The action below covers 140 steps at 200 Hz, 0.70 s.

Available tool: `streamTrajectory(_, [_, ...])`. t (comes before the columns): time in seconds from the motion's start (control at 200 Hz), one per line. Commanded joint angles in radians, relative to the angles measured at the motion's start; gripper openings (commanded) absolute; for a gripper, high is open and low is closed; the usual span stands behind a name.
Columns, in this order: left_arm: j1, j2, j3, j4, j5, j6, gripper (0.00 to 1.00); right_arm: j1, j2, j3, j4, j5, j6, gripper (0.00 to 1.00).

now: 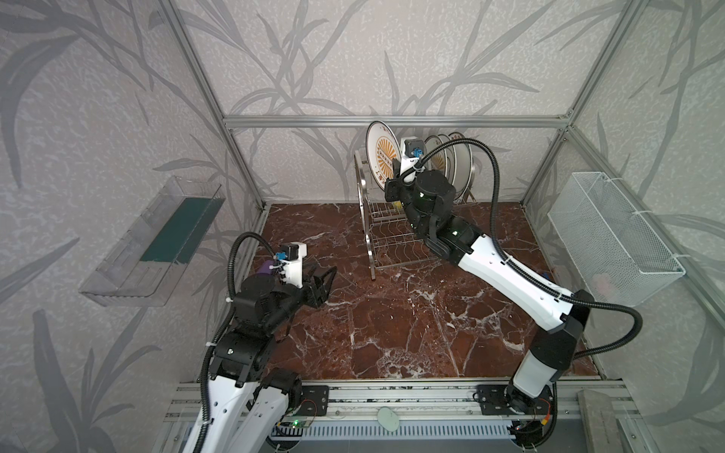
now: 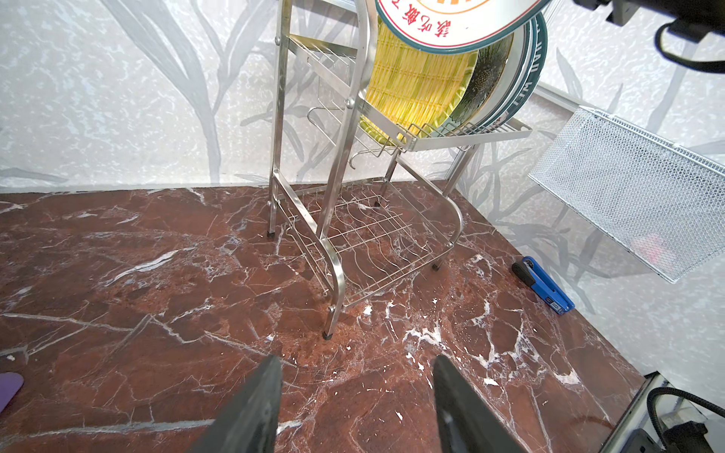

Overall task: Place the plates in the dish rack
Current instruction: 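Lower the white sunburst plate into the rack slot beside the bamboo plate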

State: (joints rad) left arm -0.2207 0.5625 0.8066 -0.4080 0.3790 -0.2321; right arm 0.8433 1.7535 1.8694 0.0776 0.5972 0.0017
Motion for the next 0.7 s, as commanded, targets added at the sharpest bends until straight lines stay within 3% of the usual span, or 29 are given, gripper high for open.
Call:
streamTrajectory(0.0, [0.010, -0.010, -0.012, 0.025, 0.022, 0.004, 0.60, -0.003, 0.025, 0.044, 0.076, 0.073, -0.006, 0.00])
streamTrajectory(0.695, [0.047, -0.033, -0.018, 0.021, 0.015, 0.006, 0.60, -0.001, 0.114, 0.004, 0.073, 0.190, 0.059, 0.00])
